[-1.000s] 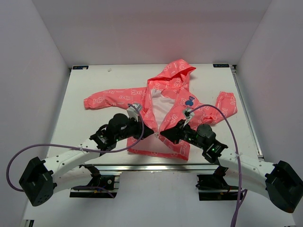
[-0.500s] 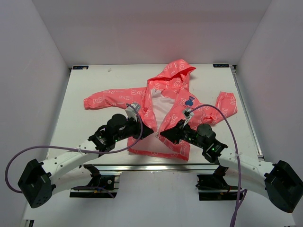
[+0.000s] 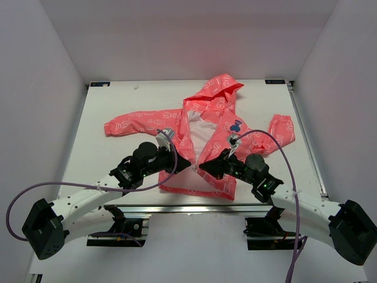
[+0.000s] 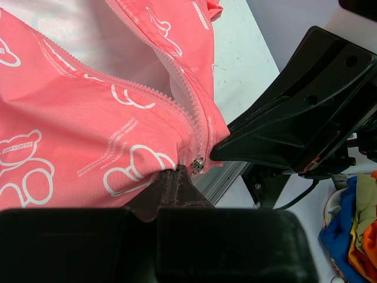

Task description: Zip up the jacket

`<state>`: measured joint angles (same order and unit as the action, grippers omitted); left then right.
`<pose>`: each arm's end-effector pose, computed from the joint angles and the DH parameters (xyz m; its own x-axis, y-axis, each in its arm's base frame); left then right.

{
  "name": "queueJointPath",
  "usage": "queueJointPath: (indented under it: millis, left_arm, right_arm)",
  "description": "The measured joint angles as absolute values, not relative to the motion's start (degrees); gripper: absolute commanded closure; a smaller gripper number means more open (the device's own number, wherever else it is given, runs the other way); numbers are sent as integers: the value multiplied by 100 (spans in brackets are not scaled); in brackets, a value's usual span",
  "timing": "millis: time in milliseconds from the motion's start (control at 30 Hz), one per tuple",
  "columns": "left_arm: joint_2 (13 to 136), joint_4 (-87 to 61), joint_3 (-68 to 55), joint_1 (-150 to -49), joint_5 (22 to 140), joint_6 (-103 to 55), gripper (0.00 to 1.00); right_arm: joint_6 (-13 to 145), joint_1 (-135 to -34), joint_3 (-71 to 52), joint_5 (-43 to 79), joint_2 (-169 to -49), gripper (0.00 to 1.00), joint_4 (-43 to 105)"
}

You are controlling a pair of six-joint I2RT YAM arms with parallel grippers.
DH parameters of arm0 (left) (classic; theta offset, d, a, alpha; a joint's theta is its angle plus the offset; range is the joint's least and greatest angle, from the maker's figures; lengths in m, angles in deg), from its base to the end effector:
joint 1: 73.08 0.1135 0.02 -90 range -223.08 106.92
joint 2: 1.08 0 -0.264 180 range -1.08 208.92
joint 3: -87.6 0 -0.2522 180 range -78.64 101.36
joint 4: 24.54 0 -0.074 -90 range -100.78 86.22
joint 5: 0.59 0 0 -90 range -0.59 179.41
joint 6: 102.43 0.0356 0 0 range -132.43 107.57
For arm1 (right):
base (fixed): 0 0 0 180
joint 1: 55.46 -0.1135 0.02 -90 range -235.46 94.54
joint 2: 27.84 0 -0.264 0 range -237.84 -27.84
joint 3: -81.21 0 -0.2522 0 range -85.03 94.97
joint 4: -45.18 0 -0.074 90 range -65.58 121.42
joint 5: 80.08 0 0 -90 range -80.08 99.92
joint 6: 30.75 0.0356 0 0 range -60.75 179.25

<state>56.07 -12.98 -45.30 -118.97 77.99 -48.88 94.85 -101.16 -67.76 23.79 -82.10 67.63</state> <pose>0.1525 -0.1674 0.2512 -0.7005 -0.1141 -0.7045 0.5169 0.5996 -0.6110 0.1378 0.1535 0.2268 -0.5097 0.2869 -0.8111 -0.6955 0.4175 0.5847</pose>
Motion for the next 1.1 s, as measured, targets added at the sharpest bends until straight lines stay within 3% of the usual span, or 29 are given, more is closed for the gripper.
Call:
queueJointPath:
  millis: [1100]
  left_arm:
    - [5329, -1610, -4816, -11888, 7432, -4529, 100]
  right_arm:
    - [9795, -10013, -6454, 2315, -8542, 100, 6787]
